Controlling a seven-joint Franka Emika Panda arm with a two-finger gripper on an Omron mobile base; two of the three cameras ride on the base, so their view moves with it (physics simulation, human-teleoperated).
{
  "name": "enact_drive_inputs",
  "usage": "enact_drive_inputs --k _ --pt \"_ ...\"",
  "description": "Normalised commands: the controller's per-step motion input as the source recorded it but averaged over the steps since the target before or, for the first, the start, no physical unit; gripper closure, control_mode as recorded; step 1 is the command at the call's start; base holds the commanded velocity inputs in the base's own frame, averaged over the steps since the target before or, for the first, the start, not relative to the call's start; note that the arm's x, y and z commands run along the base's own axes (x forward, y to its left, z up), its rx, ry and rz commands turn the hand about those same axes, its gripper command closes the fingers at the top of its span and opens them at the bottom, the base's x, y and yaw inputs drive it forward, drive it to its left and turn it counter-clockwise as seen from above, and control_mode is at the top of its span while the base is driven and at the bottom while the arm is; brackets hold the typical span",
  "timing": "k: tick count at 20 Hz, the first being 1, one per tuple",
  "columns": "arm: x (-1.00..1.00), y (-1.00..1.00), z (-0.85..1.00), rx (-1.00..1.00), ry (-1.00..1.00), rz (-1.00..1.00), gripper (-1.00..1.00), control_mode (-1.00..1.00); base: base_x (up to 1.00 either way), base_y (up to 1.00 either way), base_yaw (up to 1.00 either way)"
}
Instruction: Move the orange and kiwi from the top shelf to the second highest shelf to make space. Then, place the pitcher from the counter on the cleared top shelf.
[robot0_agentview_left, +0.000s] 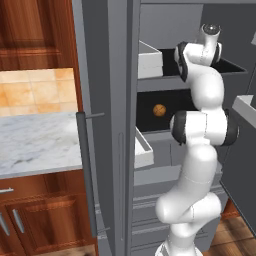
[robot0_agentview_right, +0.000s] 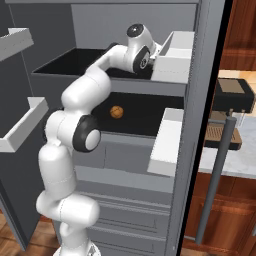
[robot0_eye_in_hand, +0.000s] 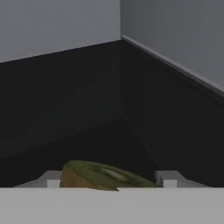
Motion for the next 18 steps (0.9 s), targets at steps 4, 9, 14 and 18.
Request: enact_drive_inputs --k 4,9,14,18 --pt "-0.04 0.12 -0.49 -0.01 -0.11 0.0 1.0 -1.0 0.0 0.0 0.0" --pt "-0.69 0.18 -0.18 0.0 -0.2 0.07 1.0 -1.0 0.0 0.0 0.0" --pt "-1.0 0.34 0.0 -0.04 0.0 0.13 1.0 -1.0 0.0 0.0 0.0" --pt "-1.0 0.48 0.21 -0.15 0.01 0.13 1.0 -1.0 0.0 0.0 0.0"
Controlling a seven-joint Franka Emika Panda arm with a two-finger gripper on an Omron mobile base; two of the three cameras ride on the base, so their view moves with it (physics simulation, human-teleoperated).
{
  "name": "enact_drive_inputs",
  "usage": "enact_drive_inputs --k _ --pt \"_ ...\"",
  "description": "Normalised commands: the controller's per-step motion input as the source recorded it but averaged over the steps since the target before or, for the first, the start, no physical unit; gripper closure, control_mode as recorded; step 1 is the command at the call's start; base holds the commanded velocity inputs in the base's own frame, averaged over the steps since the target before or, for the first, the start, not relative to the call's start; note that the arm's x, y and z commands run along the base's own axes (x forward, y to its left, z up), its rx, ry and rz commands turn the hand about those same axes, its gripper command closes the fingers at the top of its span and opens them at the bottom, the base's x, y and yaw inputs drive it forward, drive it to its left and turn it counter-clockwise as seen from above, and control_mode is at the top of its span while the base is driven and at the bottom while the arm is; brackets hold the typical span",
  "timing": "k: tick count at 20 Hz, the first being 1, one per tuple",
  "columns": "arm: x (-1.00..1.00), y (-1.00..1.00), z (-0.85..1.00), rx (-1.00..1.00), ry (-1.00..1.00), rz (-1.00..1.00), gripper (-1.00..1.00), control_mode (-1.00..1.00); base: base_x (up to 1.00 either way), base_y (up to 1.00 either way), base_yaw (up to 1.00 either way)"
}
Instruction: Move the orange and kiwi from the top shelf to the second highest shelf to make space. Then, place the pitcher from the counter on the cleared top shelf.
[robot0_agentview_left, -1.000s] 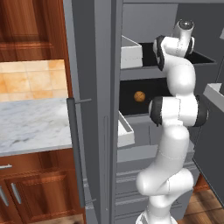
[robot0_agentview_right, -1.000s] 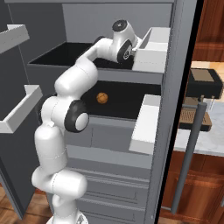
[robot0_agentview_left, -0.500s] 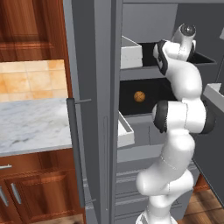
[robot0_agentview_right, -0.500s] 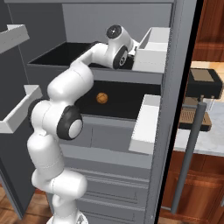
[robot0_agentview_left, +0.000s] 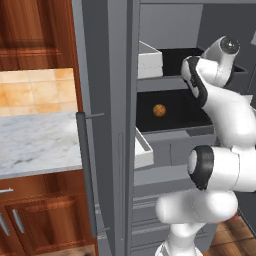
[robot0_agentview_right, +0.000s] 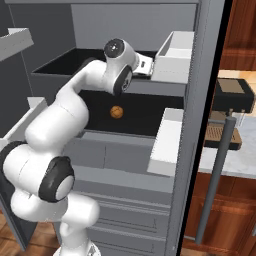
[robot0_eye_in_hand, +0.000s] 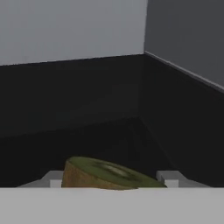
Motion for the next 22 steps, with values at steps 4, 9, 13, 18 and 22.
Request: enact_drive_inputs --k 4,9,13,18,22 --pt "-1.0 0.54 0.11 -0.19 0.12 0.05 1.0 -1.0 0.0 0.0 0.0" --pt "-1.0 0.32 -0.17 -0.14 0.05 0.0 1.0 -1.0 0.0 0.0 0.0" --pt "-0.87 0.12 -0.69 -0.09 0.0 0.05 1.0 -1.0 0.0 0.0 0.0" --pt "-0.38 -0.06 -0.98 0.0 -0.04 0.06 1.0 -1.0 0.0 0.0 0.0" --pt "0.08 -0.05 -0.68 0.0 -0.01 0.0 1.0 -1.0 0.0 0.0 0.0"
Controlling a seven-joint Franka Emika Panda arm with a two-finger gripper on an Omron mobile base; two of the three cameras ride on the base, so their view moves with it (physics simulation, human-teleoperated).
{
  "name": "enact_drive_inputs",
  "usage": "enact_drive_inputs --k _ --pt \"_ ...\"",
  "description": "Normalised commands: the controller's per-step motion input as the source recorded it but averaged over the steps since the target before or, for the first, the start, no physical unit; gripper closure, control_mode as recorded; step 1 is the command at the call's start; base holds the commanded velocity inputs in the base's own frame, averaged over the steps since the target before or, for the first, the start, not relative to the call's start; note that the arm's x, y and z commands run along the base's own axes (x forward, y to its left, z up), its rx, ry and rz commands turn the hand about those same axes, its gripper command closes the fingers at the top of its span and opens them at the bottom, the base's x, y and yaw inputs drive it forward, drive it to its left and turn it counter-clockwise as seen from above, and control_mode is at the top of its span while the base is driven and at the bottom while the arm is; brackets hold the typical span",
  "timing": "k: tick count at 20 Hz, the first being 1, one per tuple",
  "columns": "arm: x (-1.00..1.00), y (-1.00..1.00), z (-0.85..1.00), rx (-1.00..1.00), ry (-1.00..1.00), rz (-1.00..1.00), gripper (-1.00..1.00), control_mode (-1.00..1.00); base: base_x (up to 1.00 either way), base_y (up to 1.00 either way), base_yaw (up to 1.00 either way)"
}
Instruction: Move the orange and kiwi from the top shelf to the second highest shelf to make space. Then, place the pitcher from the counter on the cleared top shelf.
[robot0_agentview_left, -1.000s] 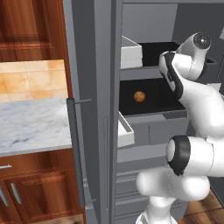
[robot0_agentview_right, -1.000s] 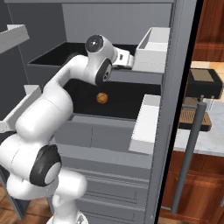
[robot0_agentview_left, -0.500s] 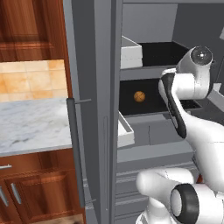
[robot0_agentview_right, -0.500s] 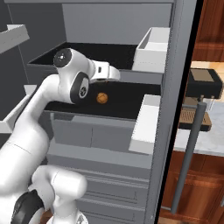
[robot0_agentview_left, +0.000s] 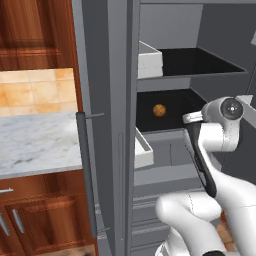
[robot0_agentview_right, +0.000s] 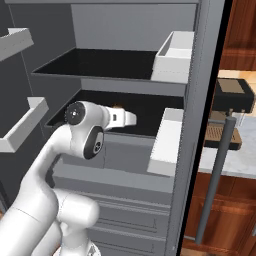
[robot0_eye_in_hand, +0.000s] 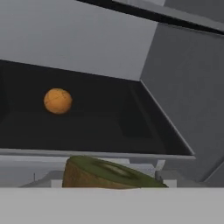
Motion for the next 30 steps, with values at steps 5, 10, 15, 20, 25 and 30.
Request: enact_drive_inputs --k 5,10,15,20,25,30 --pt "0.44 -0.05 -0.17 0.0 0.0 0.0 1.0 -1.0 0.0 0.0 0.0" --pt "0.59 -0.21 0.0 0.04 0.01 0.0 1.0 -1.0 0.0 0.0 0.0" --pt "0.69 -0.25 -0.11 0.08 0.05 0.02 1.0 -1.0 0.0 0.0 0.0" --pt "0.55 -0.06 -0.24 0.04 0.05 0.04 1.0 -1.0 0.0 0.0 0.0" --pt "0.42 -0.02 -0.39 0.0 0.06 0.03 1.0 -1.0 0.0 0.0 0.0" --pt "0.48 -0.16 -0.32 0.02 0.05 0.03 1.0 -1.0 0.0 0.0 0.0"
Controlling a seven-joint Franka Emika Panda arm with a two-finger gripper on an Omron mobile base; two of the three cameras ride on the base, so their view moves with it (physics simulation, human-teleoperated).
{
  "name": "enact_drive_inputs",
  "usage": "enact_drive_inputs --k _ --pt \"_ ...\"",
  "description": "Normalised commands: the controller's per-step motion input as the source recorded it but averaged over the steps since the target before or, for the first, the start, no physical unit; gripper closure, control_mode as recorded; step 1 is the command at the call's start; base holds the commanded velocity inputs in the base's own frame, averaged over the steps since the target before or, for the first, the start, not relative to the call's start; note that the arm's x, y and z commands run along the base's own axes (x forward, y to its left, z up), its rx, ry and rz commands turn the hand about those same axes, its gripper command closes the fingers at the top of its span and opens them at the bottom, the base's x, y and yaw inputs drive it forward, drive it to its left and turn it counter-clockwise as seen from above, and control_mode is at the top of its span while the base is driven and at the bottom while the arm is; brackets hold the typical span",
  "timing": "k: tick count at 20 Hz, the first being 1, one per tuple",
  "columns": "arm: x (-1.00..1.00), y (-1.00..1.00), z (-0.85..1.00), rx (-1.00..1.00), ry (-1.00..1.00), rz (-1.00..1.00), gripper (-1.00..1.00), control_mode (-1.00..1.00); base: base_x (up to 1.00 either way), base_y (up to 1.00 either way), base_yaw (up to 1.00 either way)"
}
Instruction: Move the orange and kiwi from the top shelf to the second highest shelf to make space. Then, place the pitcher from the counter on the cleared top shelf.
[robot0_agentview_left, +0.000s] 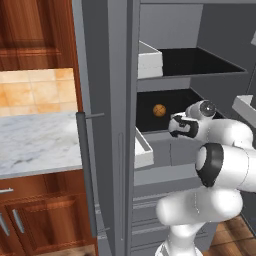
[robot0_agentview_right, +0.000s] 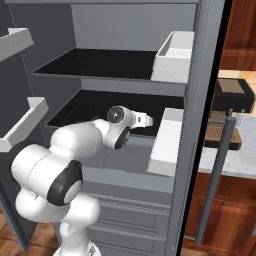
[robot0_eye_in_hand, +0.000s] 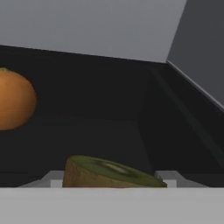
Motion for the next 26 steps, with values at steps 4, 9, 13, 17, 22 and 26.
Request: enact_drive_inputs --k 4,9,13,17,22,26 --pt "0.52 -0.23 -0.06 0.05 0.0 0.0 1.0 -1.0 0.0 0.0 0.0" --pt "0.58 -0.11 -0.02 0.02 0.0 0.0 -1.0 -1.0 0.0 0.0 0.0" --pt "0.48 -0.02 0.0 0.0 0.0 0.0 -1.0 -1.0 0.0 0.0 0.0" --pt "0.07 -0.06 0.01 0.0 0.0 0.0 -1.0 -1.0 0.0 0.0 0.0" --pt "-0.05 0.0 0.31 0.0 0.0 0.0 -1.0 -1.0 0.0 0.0 0.0" --pt "-0.07 0.04 0.78 0.0 0.0 0.0 -1.0 -1.0 0.0 0.0 0.0"
